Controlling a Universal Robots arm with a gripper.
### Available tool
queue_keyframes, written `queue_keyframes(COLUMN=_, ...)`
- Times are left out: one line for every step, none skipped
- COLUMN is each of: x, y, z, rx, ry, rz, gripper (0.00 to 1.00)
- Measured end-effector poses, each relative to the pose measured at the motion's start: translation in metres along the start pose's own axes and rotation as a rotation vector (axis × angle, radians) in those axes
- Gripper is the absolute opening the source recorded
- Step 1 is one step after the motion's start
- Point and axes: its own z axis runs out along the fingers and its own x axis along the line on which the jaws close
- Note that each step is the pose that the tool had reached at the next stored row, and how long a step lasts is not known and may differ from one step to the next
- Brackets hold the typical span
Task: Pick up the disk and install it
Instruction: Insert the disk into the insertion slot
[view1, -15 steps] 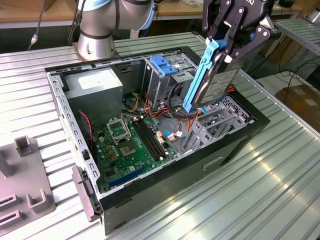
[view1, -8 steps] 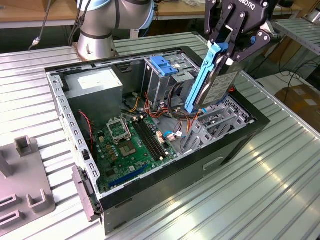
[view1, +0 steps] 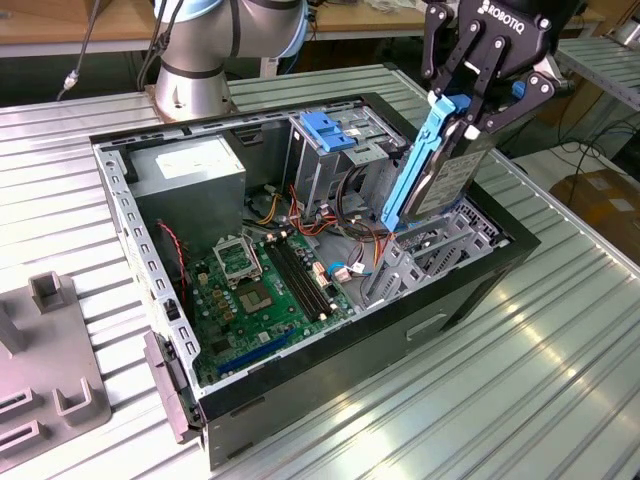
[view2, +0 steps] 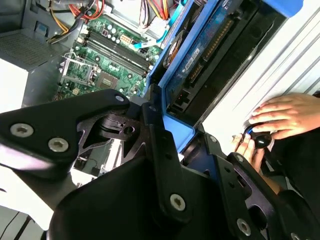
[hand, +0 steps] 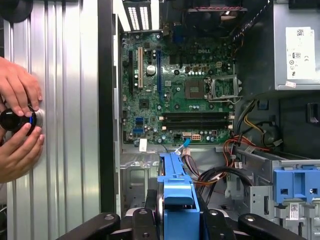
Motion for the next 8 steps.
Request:
queue_keyframes(x=0.0000, y=-0.0027, z=0.0006, rx=0.0000, ry=0.0001, rz=0.000, gripper=0.37)
queue_keyframes(x=-0.0001, y=-0.0051, z=0.0013, rx=0.0000, ry=0.0001, rz=0.000, gripper=0.37)
queue_keyframes(x=-0.0002, y=-0.0080, z=0.0022, rx=0.0000, ry=0.0002, rz=0.000, gripper=0.37)
queue_keyframes(x=-0.0002, y=-0.0125, z=0.0044, rx=0.0000, ry=0.0001, rz=0.000, gripper=0.37)
queue_keyframes(x=-0.0003, y=-0.0149, z=0.0058, rx=0.0000, ry=0.0002, rz=0.000, gripper=0.37)
queue_keyframes(x=-0.0003, y=-0.0164, z=0.0070, rx=0.0000, ry=0.0002, rz=0.000, gripper=0.37)
queue_keyframes(x=-0.0002, y=-0.0180, z=0.0092, rx=0.0000, ry=0.0001, rz=0.000, gripper=0.37)
queue_keyframes(x=0.0001, y=-0.0183, z=0.0104, rx=-0.0001, ry=0.0001, rz=0.000, gripper=0.37)
